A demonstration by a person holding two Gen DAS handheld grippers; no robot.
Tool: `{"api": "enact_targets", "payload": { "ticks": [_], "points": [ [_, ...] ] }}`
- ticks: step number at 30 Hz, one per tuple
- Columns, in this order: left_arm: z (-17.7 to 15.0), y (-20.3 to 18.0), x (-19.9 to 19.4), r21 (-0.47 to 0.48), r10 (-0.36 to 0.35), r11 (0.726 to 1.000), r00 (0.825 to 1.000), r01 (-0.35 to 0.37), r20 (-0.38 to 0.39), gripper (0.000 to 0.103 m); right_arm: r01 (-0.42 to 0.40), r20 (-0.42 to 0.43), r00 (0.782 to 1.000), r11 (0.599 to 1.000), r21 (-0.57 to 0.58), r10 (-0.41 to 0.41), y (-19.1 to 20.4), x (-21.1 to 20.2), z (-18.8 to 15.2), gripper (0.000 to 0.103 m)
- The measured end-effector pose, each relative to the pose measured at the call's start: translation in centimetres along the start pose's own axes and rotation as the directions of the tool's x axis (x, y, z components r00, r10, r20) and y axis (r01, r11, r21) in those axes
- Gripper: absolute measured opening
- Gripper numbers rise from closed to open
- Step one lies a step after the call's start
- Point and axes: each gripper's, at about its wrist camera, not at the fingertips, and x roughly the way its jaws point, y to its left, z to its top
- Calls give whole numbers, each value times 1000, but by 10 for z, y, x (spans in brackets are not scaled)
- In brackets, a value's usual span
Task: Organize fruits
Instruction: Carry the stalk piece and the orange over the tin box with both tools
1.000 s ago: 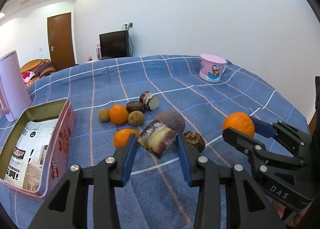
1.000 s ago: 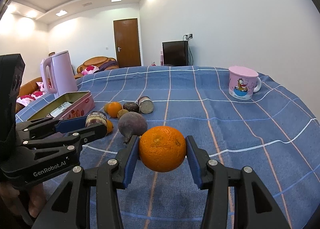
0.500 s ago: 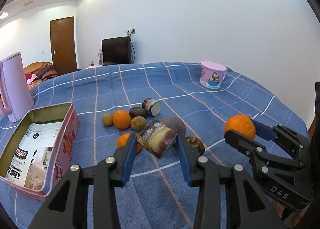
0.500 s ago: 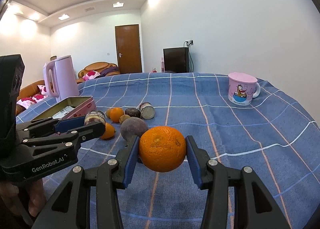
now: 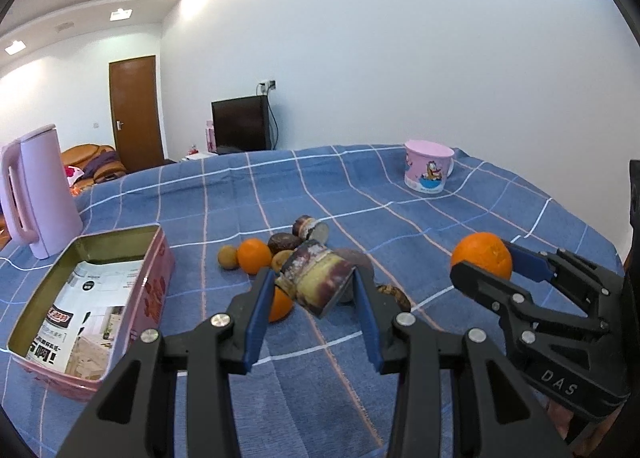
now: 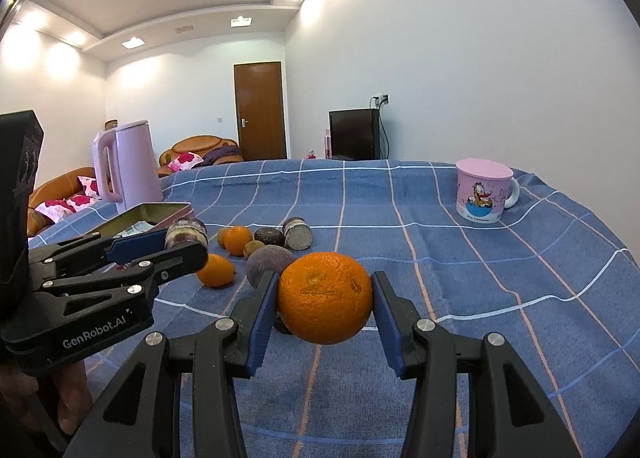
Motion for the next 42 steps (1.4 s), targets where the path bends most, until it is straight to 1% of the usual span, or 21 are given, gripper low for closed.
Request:
{"api": "enact_targets", "payload": {
  "ticks": [3, 6, 12, 21, 26, 33, 42],
  "points": [
    [1, 4, -3, -7, 0, 1000, 1000, 0, -5, 42, 21, -6, 1000, 1000, -21, -21, 4, 1, 1, 48],
    [2, 11, -9, -11, 26, 1000, 1000, -26, 6, 42, 23, -22, 999, 999, -39, -24, 9, 5, 4, 48],
    [6, 39, -16, -47, 104, 993, 995, -104, -4, 42, -40, -39, 998, 999, -29, 39, 22, 16, 16, 48],
    [9, 79, -20, -110, 186, 976, 982, -187, -23, 42, -116, -42, 993, 990, -86, 112, 60, 30, 36, 48],
    [10, 96, -22, -131, 211, 968, 977, -213, -29, 42, -150, -47, 988, 982, -110, 146, 77, 37, 46, 48],
    [7, 119, -21, -163, 241, 955, 969, -248, -58, 42, -183, -59, 983, 973, -144, 176, 97, 49, 56, 48],
    [5, 134, -18, -173, 266, 945, 960, -277, -86, 42, -219, -66, 975, 960, -177, 210, 121, 61, 65, 48]
  ]
}}
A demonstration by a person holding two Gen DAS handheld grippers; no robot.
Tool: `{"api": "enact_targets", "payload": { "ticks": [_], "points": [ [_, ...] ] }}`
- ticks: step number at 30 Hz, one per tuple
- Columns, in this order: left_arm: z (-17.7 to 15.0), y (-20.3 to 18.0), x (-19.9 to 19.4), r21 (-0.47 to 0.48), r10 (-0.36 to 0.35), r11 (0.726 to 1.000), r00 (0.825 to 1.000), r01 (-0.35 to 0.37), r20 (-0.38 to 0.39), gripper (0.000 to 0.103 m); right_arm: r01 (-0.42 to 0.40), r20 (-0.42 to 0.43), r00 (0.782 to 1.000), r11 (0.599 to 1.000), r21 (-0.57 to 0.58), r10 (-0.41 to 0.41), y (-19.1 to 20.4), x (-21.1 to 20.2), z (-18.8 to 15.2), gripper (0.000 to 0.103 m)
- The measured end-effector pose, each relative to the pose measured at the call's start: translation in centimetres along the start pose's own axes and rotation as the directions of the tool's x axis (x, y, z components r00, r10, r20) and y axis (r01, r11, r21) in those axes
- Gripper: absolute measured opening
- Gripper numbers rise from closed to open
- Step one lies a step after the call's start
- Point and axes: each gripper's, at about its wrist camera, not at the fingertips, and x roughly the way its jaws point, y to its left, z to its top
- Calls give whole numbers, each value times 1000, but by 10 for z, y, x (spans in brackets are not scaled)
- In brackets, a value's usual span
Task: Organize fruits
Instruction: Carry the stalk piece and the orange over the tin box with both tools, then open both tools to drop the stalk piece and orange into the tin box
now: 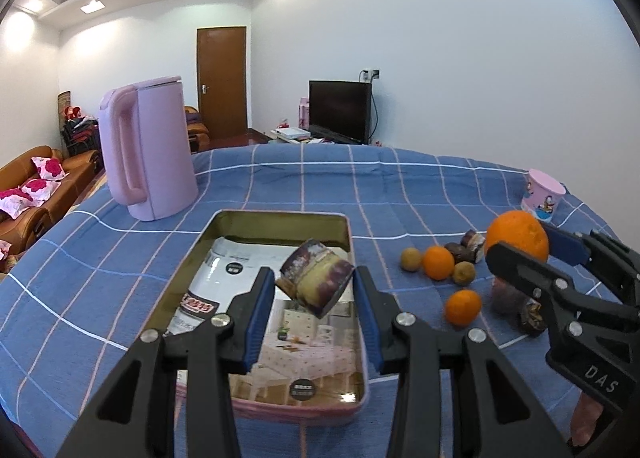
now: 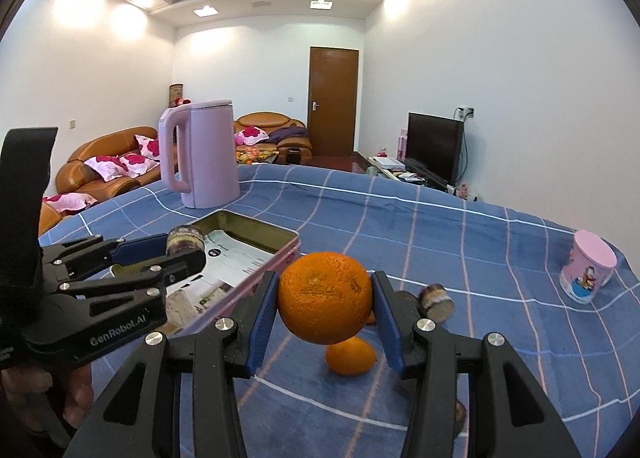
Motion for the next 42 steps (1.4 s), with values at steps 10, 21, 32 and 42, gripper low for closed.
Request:
{"api": "enact_targets", "payload": {
  "ticks": [10, 21, 32, 42],
  "points": [
    [5, 26, 11, -18, 48, 999, 999, -48, -10, 42, -42, -8, 999, 999, -28, 42, 20, 21, 16, 48],
    [6, 46, 25, -4, 94, 996, 994, -94, -47, 42, -96, -35, 995, 994, -47, 94, 45, 46, 24, 49],
    [6, 60, 42, 13, 113, 994, 989, -112, -94, 42, -141, -91, 987, 988, -62, 135, 62, 78, 25, 49],
    [1, 67, 56, 15, 122, 993, 982, -121, -143, 43, -186, -187, 967, 981, -57, 172, 68, 105, 16, 49]
  ]
}}
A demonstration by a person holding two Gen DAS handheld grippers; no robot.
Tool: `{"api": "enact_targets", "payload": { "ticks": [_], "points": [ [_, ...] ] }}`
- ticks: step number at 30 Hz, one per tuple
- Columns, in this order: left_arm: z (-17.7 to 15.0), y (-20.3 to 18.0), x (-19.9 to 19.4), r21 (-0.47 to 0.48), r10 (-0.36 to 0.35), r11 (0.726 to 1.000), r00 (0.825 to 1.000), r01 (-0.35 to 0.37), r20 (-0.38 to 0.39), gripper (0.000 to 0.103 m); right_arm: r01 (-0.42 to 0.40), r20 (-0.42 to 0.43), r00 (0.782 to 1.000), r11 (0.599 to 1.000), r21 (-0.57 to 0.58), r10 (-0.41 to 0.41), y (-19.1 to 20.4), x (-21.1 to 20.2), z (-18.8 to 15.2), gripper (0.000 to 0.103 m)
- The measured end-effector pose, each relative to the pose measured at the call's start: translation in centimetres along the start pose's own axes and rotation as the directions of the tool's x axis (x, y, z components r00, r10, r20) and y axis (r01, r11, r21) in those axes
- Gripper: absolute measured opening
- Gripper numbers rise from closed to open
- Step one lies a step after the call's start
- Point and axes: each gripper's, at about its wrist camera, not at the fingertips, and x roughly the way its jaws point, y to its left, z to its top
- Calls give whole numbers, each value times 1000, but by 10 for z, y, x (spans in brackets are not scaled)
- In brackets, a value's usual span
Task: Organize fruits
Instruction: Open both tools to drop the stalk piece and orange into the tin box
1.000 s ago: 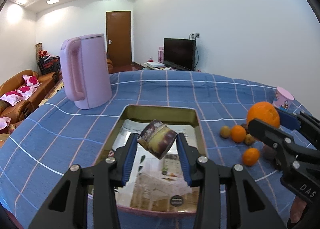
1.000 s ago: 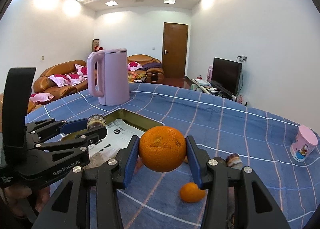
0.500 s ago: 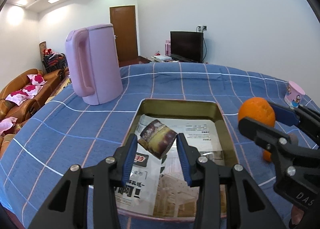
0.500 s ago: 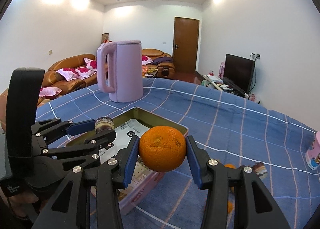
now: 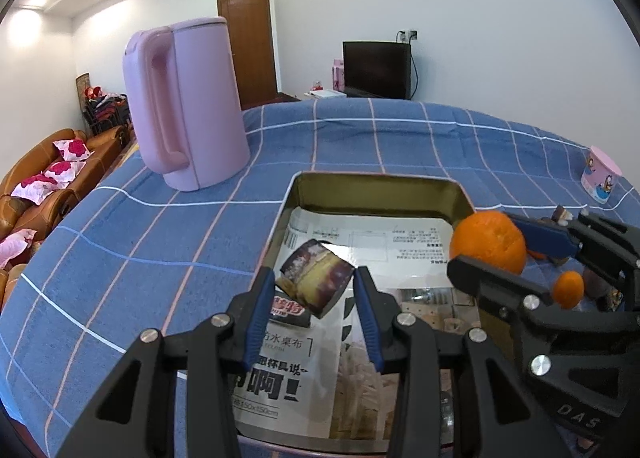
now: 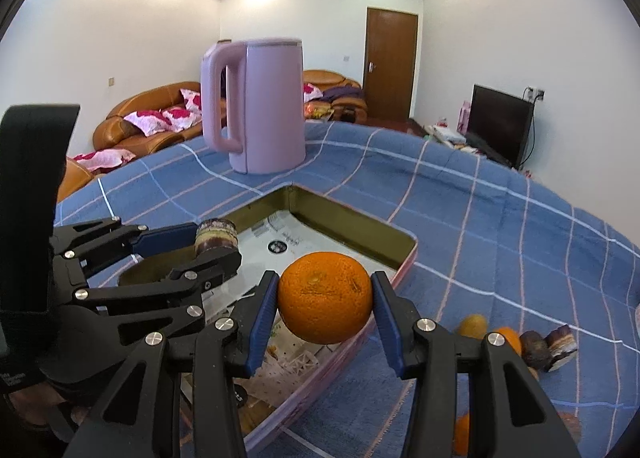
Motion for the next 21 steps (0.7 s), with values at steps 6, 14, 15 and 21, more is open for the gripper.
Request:
{"api": "enact_targets", "payload": {
  "ticks": [6, 14, 15, 21],
  "points": [
    [-1, 0, 0, -1, 6, 1000, 1000, -6, -9, 44, -24, -10, 1000, 1000, 9, 24, -1, 2, -2, 50],
    [1, 3, -17, -27, 7, 1000, 999, -6, 32, 69, -25, 24, 999, 999, 34, 25, -4, -13, -2, 58],
    [1, 2, -22, -30, 6, 1000, 999, -5, 47, 77, -22, 33, 999, 999, 37, 21, -5, -18, -2, 58],
    [2, -19, -41, -8, -45, 999, 994, 46, 96, 90, 64, 68, 995, 997, 40, -67, -13, -57, -20, 65]
  ]
}}
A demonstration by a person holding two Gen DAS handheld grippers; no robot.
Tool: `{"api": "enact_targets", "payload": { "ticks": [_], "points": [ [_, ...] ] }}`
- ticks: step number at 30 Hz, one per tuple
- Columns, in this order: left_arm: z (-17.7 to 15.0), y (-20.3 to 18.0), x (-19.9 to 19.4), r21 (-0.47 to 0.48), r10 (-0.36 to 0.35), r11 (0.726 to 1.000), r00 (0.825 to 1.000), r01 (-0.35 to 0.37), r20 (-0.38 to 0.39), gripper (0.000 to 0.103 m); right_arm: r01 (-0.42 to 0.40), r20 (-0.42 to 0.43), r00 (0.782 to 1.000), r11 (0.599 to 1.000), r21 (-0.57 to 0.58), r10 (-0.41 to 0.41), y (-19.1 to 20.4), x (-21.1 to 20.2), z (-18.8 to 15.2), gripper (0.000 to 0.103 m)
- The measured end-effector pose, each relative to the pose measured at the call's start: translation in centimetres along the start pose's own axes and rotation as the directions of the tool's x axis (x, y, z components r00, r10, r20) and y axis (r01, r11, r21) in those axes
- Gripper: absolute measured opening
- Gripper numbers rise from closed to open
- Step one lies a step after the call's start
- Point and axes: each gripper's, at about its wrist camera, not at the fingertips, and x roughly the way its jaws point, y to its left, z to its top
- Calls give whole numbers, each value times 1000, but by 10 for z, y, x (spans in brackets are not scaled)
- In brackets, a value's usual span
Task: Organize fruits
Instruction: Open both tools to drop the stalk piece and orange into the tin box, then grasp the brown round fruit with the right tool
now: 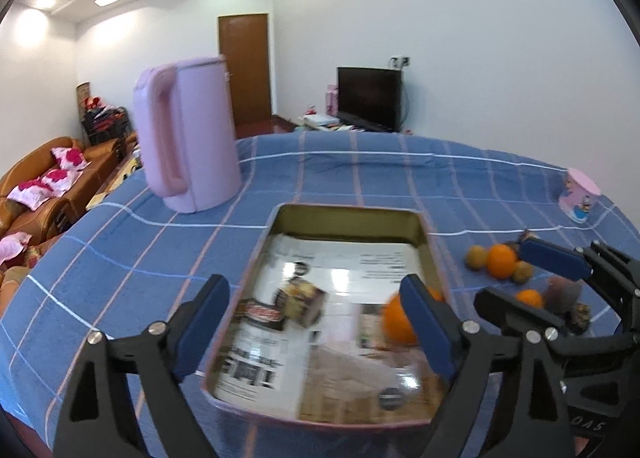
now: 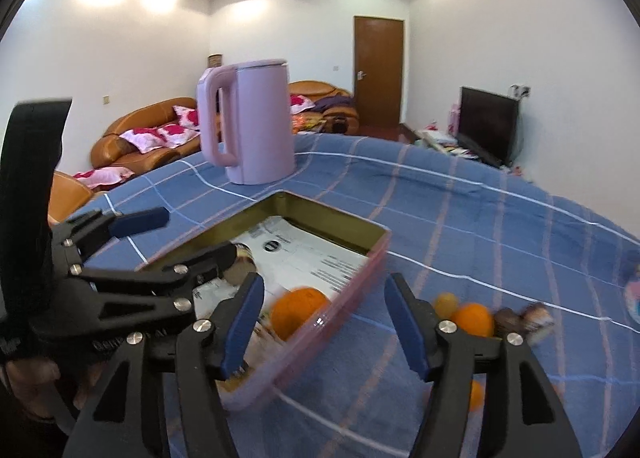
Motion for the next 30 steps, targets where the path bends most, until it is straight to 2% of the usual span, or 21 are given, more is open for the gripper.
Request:
{"api": "enact_targets", "payload": {
  "ticks": [6, 10, 13, 16, 24, 28, 30],
  "points": [
    [-5, -40, -9, 50, -87, 995, 996, 87, -5, 90, 125, -16, 992, 989, 75, -124, -48, -43, -33, 65],
    [-10, -65, -5, 72, -133, 988, 990, 135, -39, 90, 231, -76, 972, 964, 129, -222, -89, -65, -60, 65],
    [-14, -81, -3, 92, -152, 983, 986, 157, -62, 90, 268, -120, 960, 950, 158, -251, -111, -70, -75, 65],
    [-18, -98, -3, 113, -168, 978, 983, 176, -78, 90, 270, -158, 957, 949, 164, -245, -122, -69, -82, 64],
    [-19, -121, 0, 156, -178, 969, 979, 192, -100, 90, 182, -228, 964, 965, 190, -137, -129, -52, -86, 64],
    [-18, -129, 1, 164, -188, 965, 976, 203, -107, 90, 156, -275, 956, 971, 181, -102, -129, -42, -87, 64],
    [-17, -132, 1, 169, -192, 963, 976, 208, -107, 90, 146, -297, 951, 973, 177, -88, -130, -37, -87, 58]
  ]
}}
